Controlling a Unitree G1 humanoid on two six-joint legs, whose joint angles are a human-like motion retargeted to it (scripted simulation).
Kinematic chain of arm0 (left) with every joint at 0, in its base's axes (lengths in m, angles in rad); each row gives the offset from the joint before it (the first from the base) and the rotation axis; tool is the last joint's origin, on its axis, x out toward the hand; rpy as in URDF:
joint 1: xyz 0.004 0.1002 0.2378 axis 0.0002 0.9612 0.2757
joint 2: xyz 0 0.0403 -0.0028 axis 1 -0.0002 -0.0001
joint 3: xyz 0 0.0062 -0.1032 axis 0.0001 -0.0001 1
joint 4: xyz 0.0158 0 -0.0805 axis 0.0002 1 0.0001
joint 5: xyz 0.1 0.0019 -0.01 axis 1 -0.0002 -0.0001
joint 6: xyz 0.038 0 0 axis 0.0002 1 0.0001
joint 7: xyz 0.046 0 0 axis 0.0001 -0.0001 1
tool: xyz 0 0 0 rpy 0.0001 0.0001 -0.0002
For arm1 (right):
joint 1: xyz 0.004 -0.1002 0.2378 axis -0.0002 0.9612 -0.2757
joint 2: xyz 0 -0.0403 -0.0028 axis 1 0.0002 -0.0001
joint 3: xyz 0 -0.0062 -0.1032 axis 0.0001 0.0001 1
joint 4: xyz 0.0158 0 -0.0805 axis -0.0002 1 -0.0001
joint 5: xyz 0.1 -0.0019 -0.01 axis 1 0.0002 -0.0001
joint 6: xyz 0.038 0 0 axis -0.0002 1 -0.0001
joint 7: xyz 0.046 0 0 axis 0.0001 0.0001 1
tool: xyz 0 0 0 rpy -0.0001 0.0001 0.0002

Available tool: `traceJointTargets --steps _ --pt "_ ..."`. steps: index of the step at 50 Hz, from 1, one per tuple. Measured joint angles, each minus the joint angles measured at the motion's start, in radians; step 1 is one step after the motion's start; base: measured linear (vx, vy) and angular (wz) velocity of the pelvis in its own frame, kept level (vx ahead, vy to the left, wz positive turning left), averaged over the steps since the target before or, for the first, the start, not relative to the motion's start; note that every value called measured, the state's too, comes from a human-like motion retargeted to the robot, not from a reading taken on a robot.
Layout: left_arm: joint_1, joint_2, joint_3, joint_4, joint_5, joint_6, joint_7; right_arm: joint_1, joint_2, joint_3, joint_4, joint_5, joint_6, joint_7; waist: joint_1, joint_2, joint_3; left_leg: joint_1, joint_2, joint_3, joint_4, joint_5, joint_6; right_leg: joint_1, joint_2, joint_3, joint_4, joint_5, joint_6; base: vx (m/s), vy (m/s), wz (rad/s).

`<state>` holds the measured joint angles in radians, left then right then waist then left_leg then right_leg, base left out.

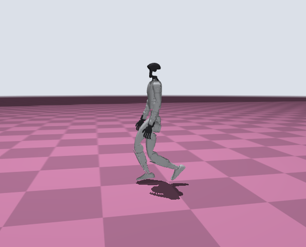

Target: Walk

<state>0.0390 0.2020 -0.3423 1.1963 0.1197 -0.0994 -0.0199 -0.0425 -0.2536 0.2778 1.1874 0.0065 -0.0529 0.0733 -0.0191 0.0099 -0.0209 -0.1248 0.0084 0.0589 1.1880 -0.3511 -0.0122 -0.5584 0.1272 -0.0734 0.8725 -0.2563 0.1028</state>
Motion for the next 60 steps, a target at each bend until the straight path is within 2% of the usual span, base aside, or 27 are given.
traceJointTargets --steps 3,7,10,15,18,22,24,26,28,30,32,33,35,38,40,42,47,50,55,57,60 --pt "0.03 0.006 -0.015 0.014 0.021 0.016 -0.026 -0.011 -0.015 -0.002 -0.028 -0.005 0.001 -0.022 0.032 -0.004 -0.006 -0.171 0.087 0.032 0.217 0.022 0.052 0.048 0.022 0.004 -0.025 -0.063 -0.038 0.0 0.0 0.0" --pt "0.042 0.018 -0.02 0.0 0.022 0.017 -0.042 -0.048 -0.027 -0.003 -0.048 -0.007 -0.005 -0.054 0.074 -0.041 0.005 -0.382 0.126 0.069 0.266 -0.079 0.132 0.138 0.015 0.035 -0.086 -0.124 -0.05 0.0 0.0 0.0" --pt "0.045 0.023 -0.013 -0.017 0.012 0.005 -0.046 -0.069 -0.031 -0.008 -0.068 0.005 -0.016 -0.072 0.095 -0.068 0.018 -0.49 0.098 0.095 0.118 -0.126 0.146 0.218 -0.004 0.056 -0.135 -0.159 -0.046 0.0 0.0 0.0" --pt "0.044 0.014 -0.003 -0.025 -0.005 -0.016 -0.036 -0.079 -0.038 -0.015 -0.094 0.005 -0.045 -0.087 0.094 -0.101 0.011 -0.56 -0.02 0.127 -0.361 -0.101 0.105 0.326 -0.068 0.064 -0.198 -0.213 -0.035 -0.01 0.01 0.12" --pt "0.052 0.003 -0.004 -0.025 -0.003 -0.021 -0.029 -0.074 -0.031 -0.012 -0.099 -0.015 -0.052 -0.087 0.082 -0.112 -0.005 -0.565 -0.088 0.119 -0.56 -0.094 0.095 0.356 -0.104 0.064 -0.17 -0.25 -0.03 0.0 0.0 0.0" --pt "0.046 0.0 -0.004 -0.017 -0.001 -0.024 -0.019 -0.052 -0.016 0.001 -0.083 -0.037 -0.047 -0.073 0.074 -0.136 -0.031 -0.558 -0.148 0.119 -0.571 -0.057 0.114 0.393 -0.146 0.085 -0.085 -0.27 -0.001 0.0 0.0 0.0" --pt "0.037 0.002 -0.006 -0.007 -0.007 -0.023 -0.011 -0.033 -0.006 0.008 -0.06 -0.043 -0.041 -0.059 0.069 -0.158 -0.042 -0.542 -0.184 0.12 -0.531 -0.032 0.132 0.412 -0.173 0.103 -0.02 -0.238 0.032 0.0 0.0 0.0" --pt "0.021 0.007 -0.006 0.001 -0.019 -0.018 -0.004 -0.018 0.006 0.013 -0.028 -0.041 -0.035 -0.037 0.064 -0.189 -0.046 -0.505 -0.235 0.119 -0.52 -0.016 0.154 0.419 -0.209 0.126 0.073 -0.155 0.082 0.0 0.0 0.0" --pt "0.003 0.011 -0.004 0.0 -0.029 -0.012 0.006 -0.005 0.018 0.018 0.002 -0.036 -0.028 -0.01 0.052 -0.221 -0.047 -0.459 -0.291 0.117 -0.524 -0.016 0.178 0.397 -0.244 0.152 0.204 -0.01 0.144 0.0 0.0 0.0" --pt "-0.021 0.021 -0.002 -0.01 -0.032 -0.005 0.017 -0.002 0.028 0.024 0.024 -0.034 -0.019 0.015 0.042 -0.236 -0.049 -0.41 -0.315 0.111 -0.535 -0.034 0.192 0.339 -0.258 0.146 0.347 0.152 0.159 0.0 0.0 0.0" --pt "-0.044 0.029 -0.004 -0.024 -0.03 -0.004 0.031 0.004 0.034 0.03 0.032 -0.043 -0.014 0.028 0.026 -0.241 -0.048 -0.364 -0.332 0.11 -0.528 -0.07 0.207 0.269 -0.294 0.139 0.475 0.197 0.159 0.01 0.03 0.0" --pt "-0.071 0.036 -0.001 -0.031 -0.031 0.0 0.035 -0.01 0.031 0.03 0.036 -0.048 -0.01 0.037 0.019 -0.242 -0.041 -0.324 -0.345 0.106 -0.564 -0.073 0.213 0.224 -0.315 0.148 0.523 0.19 0.159 0.01 0.08 -0.01" --pt "-0.098 0.045 -0.005 -0.048 -0.03 -0.001 0.051 -0.005 0.034 0.035 0.034 -0.059 -0.008 0.038 0.0 -0.247 -0.036 -0.263 -0.359 0.101 -0.576 -0.103 0.216 0.143 -0.369 0.136 0.597 0.104 0.114 0.0 0.03 0.0" --pt "-0.178 0.068 0.012 -0.076 -0.045 0.004 0.074 -0.034 0.027 0.032 0.014 -0.066 -0.004 0.03 -0.014 -0.216 -0.003 -0.113 -0.343 0.066 -0.697 -0.108 0.198 0.023 -0.386 0.1 0.553 -0.028 0.045 0.01 0.0 -0.06" --pt "-0.214 0.077 0.021 -0.099 -0.058 0.001 0.094 -0.039 0.025 0.031 -0.002 -0.065 -0.005 0.016 -0.026 -0.198 0.014 -0.029 -0.332 0.047 -0.754 -0.119 0.186 -0.041 -0.38 0.074 0.456 -0.089 0.029 0.0 0.0 0.0" --pt "-0.24 0.081 0.029 -0.12 -0.071 -0.005 0.11 -0.044 0.022 0.026 -0.014 -0.054 -0.007 0.006 -0.034 -0.176 0.028 0.049 -0.316 0.03 -0.817 -0.121 0.176 -0.086 -0.351 0.053 0.305 -0.098 0.039 0.0 0.0 0.0" --pt "-0.264 0.075 0.037 -0.144 -0.077 -0.03 0.121 -0.05 0.016 0.01 -0.023 -0.038 -0.011 -0.009 -0.032 -0.122 0.026 0.17 -0.257 0.013 -0.915 -0.127 0.15 -0.129 -0.218 0.056 -0.158 -0.045 0.106 0.0 0.0 0.0" --pt "-0.241 0.058 0.027 -0.132 -0.059 -0.033 0.109 -0.042 0.019 0.003 -0.01 -0.038 -0.008 -0.006 -0.029 -0.121 0.022 0.197 -0.25 0.003 -0.848 -0.176 0.142 -0.138 -0.191 0.069 -0.197 -0.036 0.113 0.0 0.0 0.0" --pt "-0.124 0.013 0.011 -0.042 -0.026 -0.017 0.057 -0.029 0.018 -0.009 0.03 -0.01 -0.004 0.001 -0.028 -0.079 0.026 0.212 -0.187 -0.028 -0.57 -0.207 0.086 -0.078 -0.117 0.058 -0.055 0.031 0.084 0.02 0.0 -0.02" --pt "-0.062 -0.002 0.004 0.003 -0.009 -0.013 0.025 -0.015 0.009 -0.012 0.037 0.011 -0.003 0.004 -0.027 -0.038 0.021 0.16 -0.118 -0.031 -0.359 -0.15 0.036 -0.036 -0.059 0.039 -0.032 0.046 0.062 0.0 0.0 0.0" --pt "0.02 -0.015 -0.011 0.042 0.024 -0.001 -0.017 0.01 -0.003 -0.017 0.014 0.026 0.001 -0.002 -0.006 0.017 0.0 0.013 -0.005 -0.023 -0.02 0.006 -0.024 0.011 0.023 0.013 -0.03 0.007 0.006 0.0 -0.01 -0.06"
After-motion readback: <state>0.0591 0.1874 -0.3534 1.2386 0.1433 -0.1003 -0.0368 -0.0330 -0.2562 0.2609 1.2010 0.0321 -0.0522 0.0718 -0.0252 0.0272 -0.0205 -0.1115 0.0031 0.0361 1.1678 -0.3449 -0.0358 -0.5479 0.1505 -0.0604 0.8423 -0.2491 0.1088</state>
